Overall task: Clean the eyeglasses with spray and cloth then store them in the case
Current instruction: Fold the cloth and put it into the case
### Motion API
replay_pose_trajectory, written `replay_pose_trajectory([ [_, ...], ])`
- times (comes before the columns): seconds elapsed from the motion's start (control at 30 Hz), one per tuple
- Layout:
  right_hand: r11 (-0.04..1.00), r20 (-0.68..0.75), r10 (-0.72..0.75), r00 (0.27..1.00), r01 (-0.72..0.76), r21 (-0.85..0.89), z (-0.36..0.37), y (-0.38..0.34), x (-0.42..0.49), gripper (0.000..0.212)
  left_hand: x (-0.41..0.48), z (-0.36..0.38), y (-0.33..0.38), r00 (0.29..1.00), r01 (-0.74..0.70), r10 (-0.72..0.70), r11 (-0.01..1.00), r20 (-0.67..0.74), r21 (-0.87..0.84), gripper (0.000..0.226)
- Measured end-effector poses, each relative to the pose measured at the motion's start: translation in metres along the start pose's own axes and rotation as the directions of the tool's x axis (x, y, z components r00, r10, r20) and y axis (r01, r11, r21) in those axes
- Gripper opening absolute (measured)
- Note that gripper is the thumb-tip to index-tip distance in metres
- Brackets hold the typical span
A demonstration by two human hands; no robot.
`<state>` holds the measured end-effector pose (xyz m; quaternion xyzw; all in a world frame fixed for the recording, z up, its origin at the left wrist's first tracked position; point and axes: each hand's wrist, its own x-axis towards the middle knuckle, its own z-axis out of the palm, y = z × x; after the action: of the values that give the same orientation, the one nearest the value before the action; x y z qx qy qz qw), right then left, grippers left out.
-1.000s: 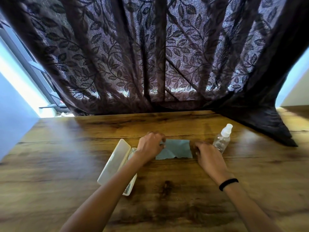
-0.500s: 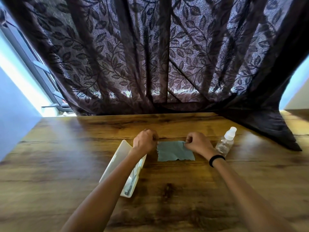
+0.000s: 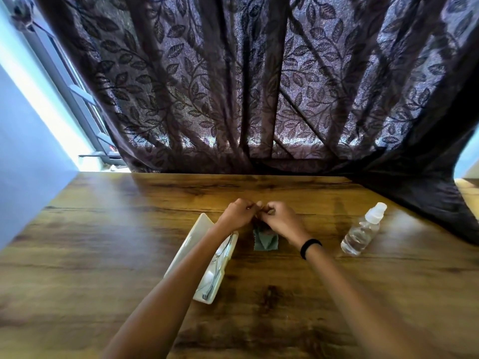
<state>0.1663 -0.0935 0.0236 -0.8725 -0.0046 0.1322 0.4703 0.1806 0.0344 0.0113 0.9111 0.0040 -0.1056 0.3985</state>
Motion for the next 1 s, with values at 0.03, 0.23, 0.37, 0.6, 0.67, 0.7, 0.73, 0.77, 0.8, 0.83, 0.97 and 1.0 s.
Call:
replay_pose_trajectory([
  [0.03,0.997,0.033,0.023,0.999,-0.026,0.074,0.001,-0.001,-0.002,0.015,0.0,0.001,0.001,1.0,0.008,-0.008,1.0,0.0,-0.002,0.035],
  [0.23,0.997,-0.046,-0.012,0.999,0.016,0.081,-0.021,0.012,-0.007,0.012,0.006,0.003,-0.002,0.999,-0.036,0.036,0.994,-0.005,0.108,0.023],
  [0.37,0.99,-0.099,-0.066,0.993,0.053,-0.131,-0.032,0.028,-0.004,0.009,0.006,0.007,-0.005,0.996,-0.061,0.072,0.979,-0.051,0.195,0.025],
  [0.6,0.93,-0.059,-0.193,0.979,0.164,-0.329,-0.021,0.036,0.0,0.023,0.008,0.002,-0.011,0.985,-0.172,0.162,0.932,0.057,0.319,0.034],
  [0.67,0.922,-0.051,-0.225,0.973,0.196,-0.334,-0.017,0.036,0.0,0.025,0.008,0.0,-0.012,0.986,-0.167,0.165,0.933,0.034,0.318,0.029],
  [0.7,0.911,-0.034,-0.239,0.97,0.212,-0.354,-0.016,0.036,0.001,0.028,0.007,-0.001,-0.011,0.984,-0.175,0.174,0.933,0.031,0.315,0.027],
  [0.73,0.898,-0.01,-0.249,0.969,0.226,-0.377,-0.014,0.037,0.002,0.031,0.006,-0.001,-0.011,0.982,-0.187,0.187,0.931,0.032,0.313,0.026],
  [0.77,0.887,0.012,-0.251,0.968,0.235,-0.398,-0.013,0.036,0.003,0.032,0.005,-0.001,-0.01,0.979,-0.203,0.203,0.927,0.033,0.315,0.024],
  [0.8,0.878,0.025,-0.248,0.968,0.235,-0.417,-0.012,0.037,0.003,0.032,0.005,-0.002,-0.009,0.976,-0.215,0.216,0.923,0.033,0.319,0.022],
  [0.83,0.871,0.025,-0.246,0.969,0.232,-0.434,-0.011,0.037,0.004,0.03,0.005,-0.002,-0.008,0.974,-0.222,0.223,0.918,0.033,0.327,0.021],
  [0.97,0.892,-0.015,-0.25,0.968,0.225,-0.392,-0.015,0.039,0.005,0.016,0.006,-0.004,-0.011,0.985,-0.173,0.163,0.909,0.058,0.38,0.021],
  [1.0,0.909,-0.021,-0.248,0.969,0.225,-0.352,-0.017,0.04,0.006,0.011,0.007,-0.004,-0.012,0.988,-0.156,0.145,0.909,0.059,0.387,0.022],
])
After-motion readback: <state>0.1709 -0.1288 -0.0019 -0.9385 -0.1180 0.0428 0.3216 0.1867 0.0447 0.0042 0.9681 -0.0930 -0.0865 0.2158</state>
